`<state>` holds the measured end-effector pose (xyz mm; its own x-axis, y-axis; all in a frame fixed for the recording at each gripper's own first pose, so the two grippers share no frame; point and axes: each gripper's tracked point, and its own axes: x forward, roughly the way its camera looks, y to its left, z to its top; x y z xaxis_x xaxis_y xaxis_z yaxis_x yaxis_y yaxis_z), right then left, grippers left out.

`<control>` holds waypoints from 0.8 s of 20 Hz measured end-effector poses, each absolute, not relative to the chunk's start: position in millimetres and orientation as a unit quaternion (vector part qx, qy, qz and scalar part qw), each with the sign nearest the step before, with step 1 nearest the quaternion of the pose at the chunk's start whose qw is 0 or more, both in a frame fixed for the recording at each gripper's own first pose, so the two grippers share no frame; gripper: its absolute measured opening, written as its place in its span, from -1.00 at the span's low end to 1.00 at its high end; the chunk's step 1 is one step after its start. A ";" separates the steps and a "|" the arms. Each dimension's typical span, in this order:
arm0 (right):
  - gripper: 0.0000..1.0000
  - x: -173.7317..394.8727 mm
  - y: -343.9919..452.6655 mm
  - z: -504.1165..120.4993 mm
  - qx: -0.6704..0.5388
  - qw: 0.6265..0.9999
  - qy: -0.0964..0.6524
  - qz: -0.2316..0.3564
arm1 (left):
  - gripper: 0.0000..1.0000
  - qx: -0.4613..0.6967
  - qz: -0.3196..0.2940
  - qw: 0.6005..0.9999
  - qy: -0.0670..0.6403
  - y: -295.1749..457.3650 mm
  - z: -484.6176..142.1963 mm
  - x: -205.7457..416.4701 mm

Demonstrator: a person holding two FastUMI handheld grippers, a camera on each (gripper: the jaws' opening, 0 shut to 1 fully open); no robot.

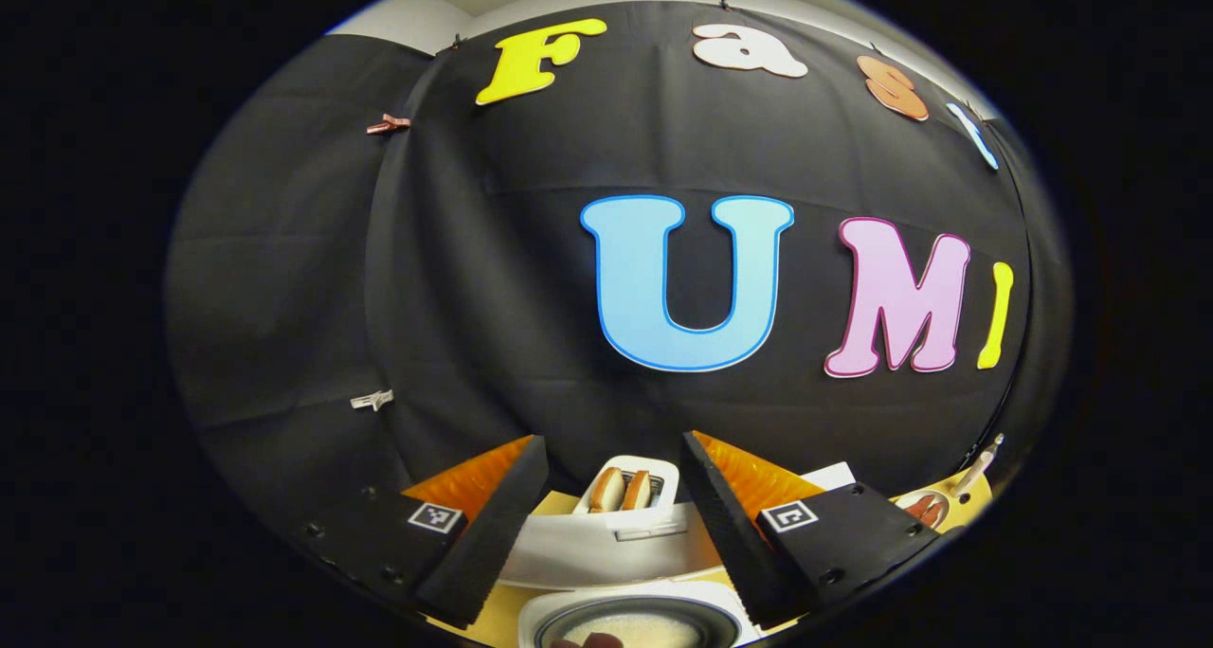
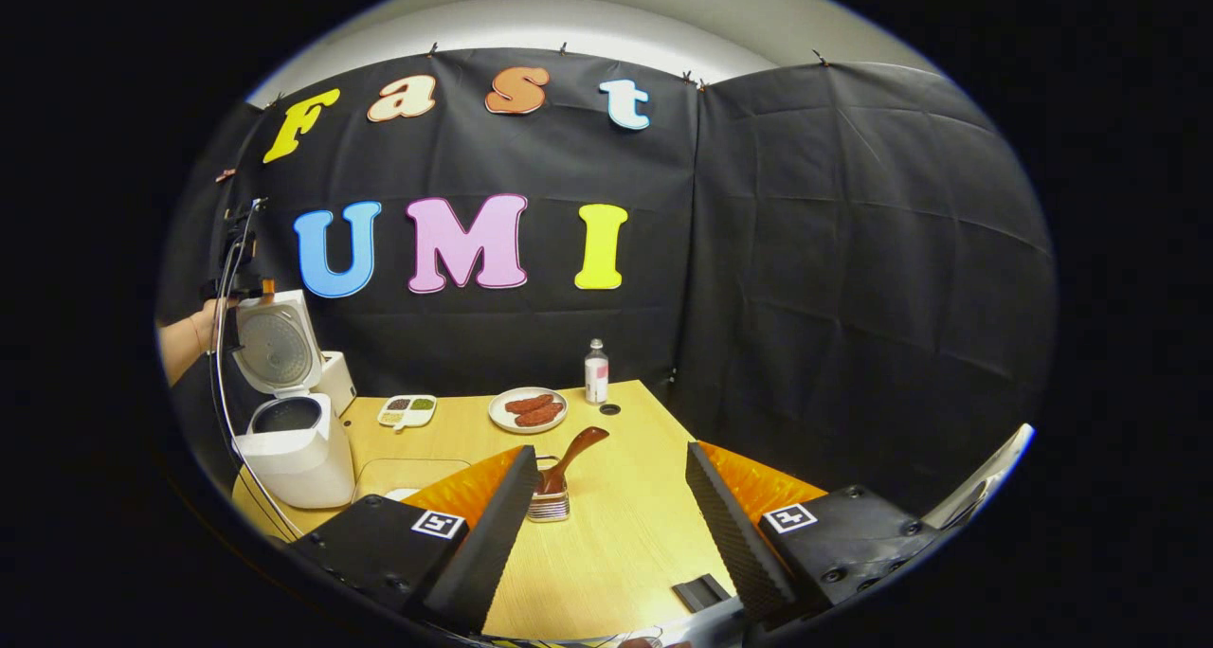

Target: Close the left gripper, press the button to open the rice cooker; take a wooden spoon from the chopstick holder with the right hand, scoop a spoonful of rice and pour it into the rice cooker, then put the wooden spoon back into the chopstick holder.

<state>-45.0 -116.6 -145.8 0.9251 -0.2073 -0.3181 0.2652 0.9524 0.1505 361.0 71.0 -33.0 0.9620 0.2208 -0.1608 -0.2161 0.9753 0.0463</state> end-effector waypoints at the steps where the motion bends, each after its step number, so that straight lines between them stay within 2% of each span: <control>1: 0.97 -42.0 -115.5 -143.5 0.096 0.978 0.149 -0.115 | 0.98 0.012 0.110 0.990 0.082 67.4 -36.8 350.1; 6: 0.97 -32.5 -117.4 -139.5 0.097 0.981 0.142 -0.092 | 0.98 0.003 0.115 0.990 0.086 43.7 -70.2 286.2; 10: 0.97 -31.7 -121.1 -146.0 0.099 0.981 0.145 -0.083 | 0.97 -0.005 0.136 0.983 0.120 29.1 -123.6 239.6; 16: 0.97 -27.7 -129.5 -152.5 0.094 0.981 0.154 -0.069 | 0.96 -0.010 0.147 0.971 0.186 19.4 -207.9 204.0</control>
<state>-27.7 -129.5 -152.5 0.9432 -0.1071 -0.3146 0.1650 0.9726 0.1635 204.0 19.4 -207.9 0.8874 0.2825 -0.3643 -0.2902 0.9563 0.0346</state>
